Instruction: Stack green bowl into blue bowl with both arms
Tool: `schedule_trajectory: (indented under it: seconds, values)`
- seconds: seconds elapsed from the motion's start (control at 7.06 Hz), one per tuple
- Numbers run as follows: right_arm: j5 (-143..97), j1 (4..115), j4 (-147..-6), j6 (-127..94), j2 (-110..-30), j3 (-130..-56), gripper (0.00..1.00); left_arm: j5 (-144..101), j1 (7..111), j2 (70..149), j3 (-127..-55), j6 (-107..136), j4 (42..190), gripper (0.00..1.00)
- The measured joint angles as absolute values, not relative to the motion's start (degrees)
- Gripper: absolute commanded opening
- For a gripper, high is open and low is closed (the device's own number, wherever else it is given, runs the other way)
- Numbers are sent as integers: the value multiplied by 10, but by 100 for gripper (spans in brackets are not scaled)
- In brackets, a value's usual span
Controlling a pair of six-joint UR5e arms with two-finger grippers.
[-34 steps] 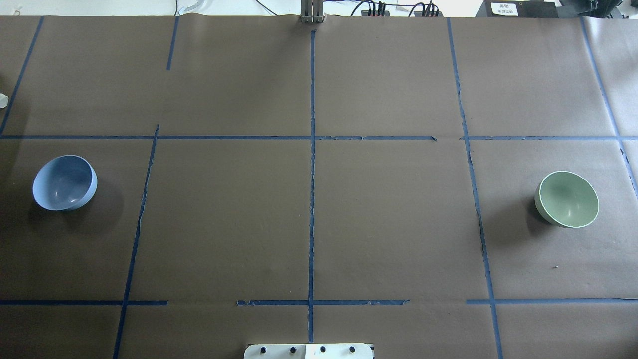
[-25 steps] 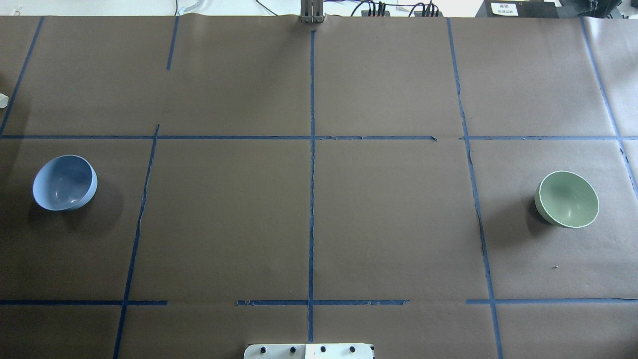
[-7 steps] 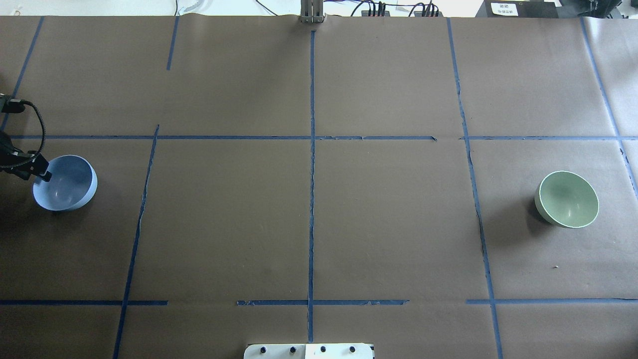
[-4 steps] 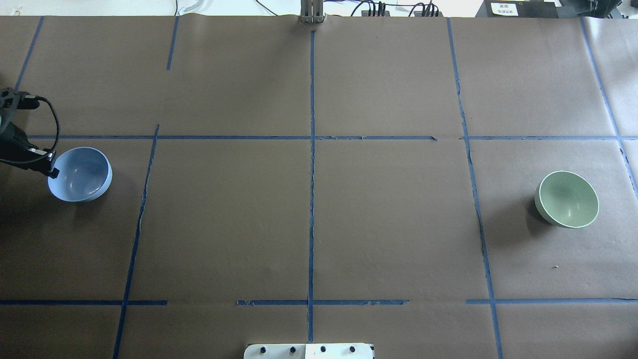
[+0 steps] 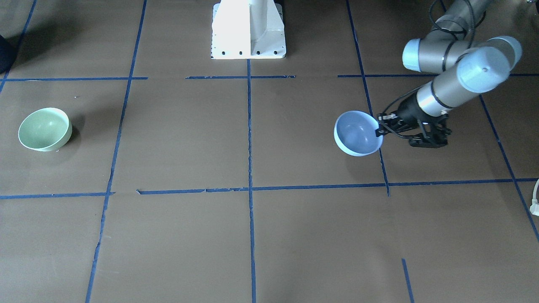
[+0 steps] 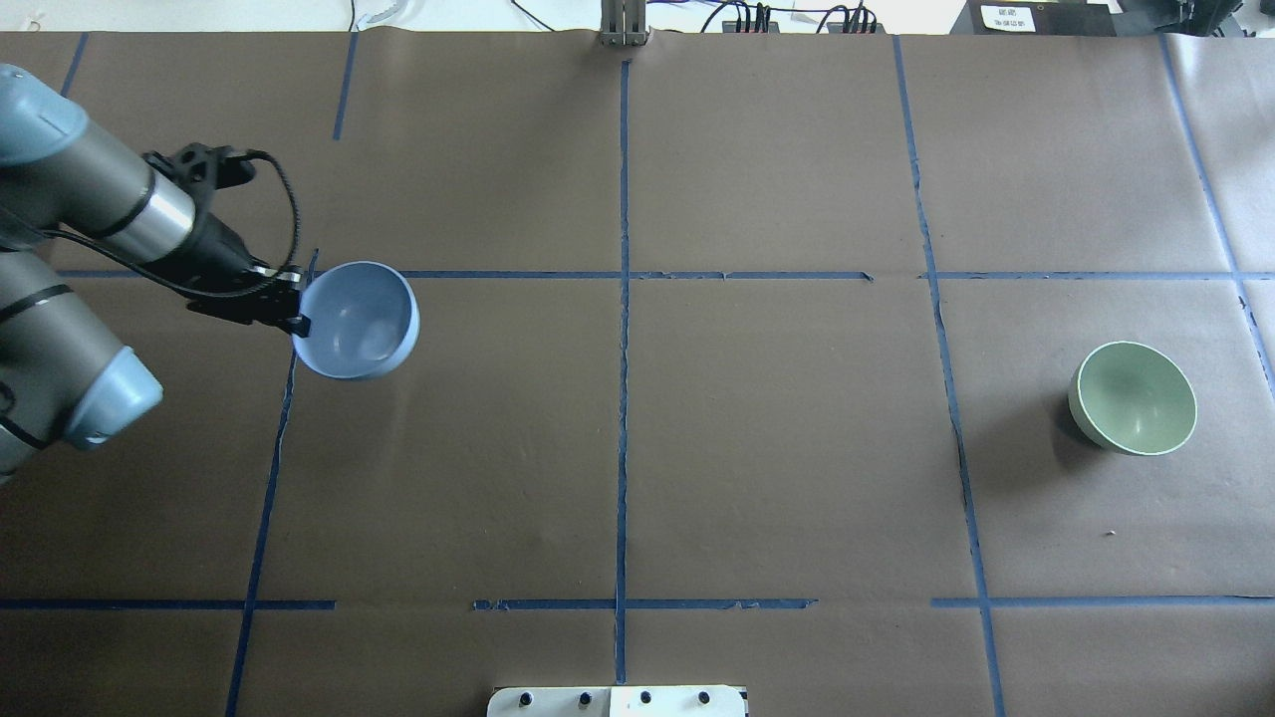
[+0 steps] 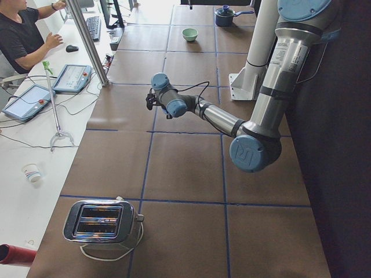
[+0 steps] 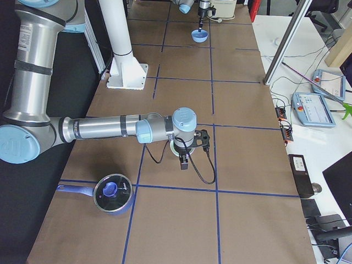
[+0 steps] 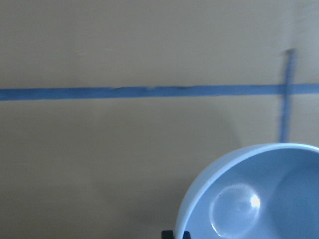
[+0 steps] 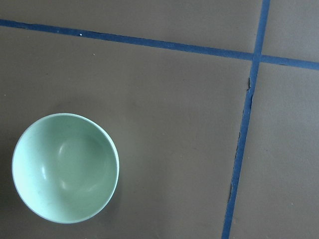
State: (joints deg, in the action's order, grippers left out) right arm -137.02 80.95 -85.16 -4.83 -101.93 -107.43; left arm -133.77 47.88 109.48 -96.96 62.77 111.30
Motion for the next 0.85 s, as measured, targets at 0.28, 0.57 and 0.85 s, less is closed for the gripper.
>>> schedule_trajectory:
  seconds: [0.28, 0.57, 0.85]
  values:
    - [-1370, 809, -851, -47, -1020, -1074, 100, -1240, 372, 1180, -956, 722, 1101, 0]
    - [-1370, 809, -851, -48, -1021, -1073, 100, -1167, 315, 1251, -910, 749, 1093, 0]
    - [-1369, 809, -851, -49, -1021, -1074, 100, -1151, 304, 1282, -881, 751, 1092, 7]
